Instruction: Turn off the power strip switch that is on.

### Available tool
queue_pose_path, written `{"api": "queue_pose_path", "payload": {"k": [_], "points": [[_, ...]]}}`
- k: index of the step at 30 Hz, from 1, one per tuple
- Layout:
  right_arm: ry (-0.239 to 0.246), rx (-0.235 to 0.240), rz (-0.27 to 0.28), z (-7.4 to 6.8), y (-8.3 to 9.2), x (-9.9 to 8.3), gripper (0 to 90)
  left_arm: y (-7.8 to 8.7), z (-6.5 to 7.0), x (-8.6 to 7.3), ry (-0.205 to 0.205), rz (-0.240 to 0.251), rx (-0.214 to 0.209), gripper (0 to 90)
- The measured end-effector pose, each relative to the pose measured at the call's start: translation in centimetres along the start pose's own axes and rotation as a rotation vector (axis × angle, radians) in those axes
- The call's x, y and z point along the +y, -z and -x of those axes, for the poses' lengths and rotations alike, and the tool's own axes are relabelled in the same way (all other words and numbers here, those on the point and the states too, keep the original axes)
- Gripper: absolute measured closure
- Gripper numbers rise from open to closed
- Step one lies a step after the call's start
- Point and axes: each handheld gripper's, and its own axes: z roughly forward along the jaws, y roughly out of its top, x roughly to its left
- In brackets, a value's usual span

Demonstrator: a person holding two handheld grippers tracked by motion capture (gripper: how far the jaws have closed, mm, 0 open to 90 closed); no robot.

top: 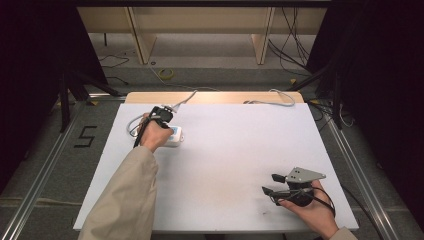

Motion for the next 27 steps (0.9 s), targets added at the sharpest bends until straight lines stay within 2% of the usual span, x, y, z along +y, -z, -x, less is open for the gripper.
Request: {"api": "queue_pose_path", "payload": {"k": [6,27], "points": [[0.002,0.002,0.000,0.00,-0.01,0.01,40.1,-0.22,0.14,0.04,-0.015,-0.019,0.007,89.8],[-0.001,0.003,-0.002,-0.02,-0.02,0.00,40.1,-0.64,0.64,0.25,-0.013,-0.033,-0.003,89.7]]}}
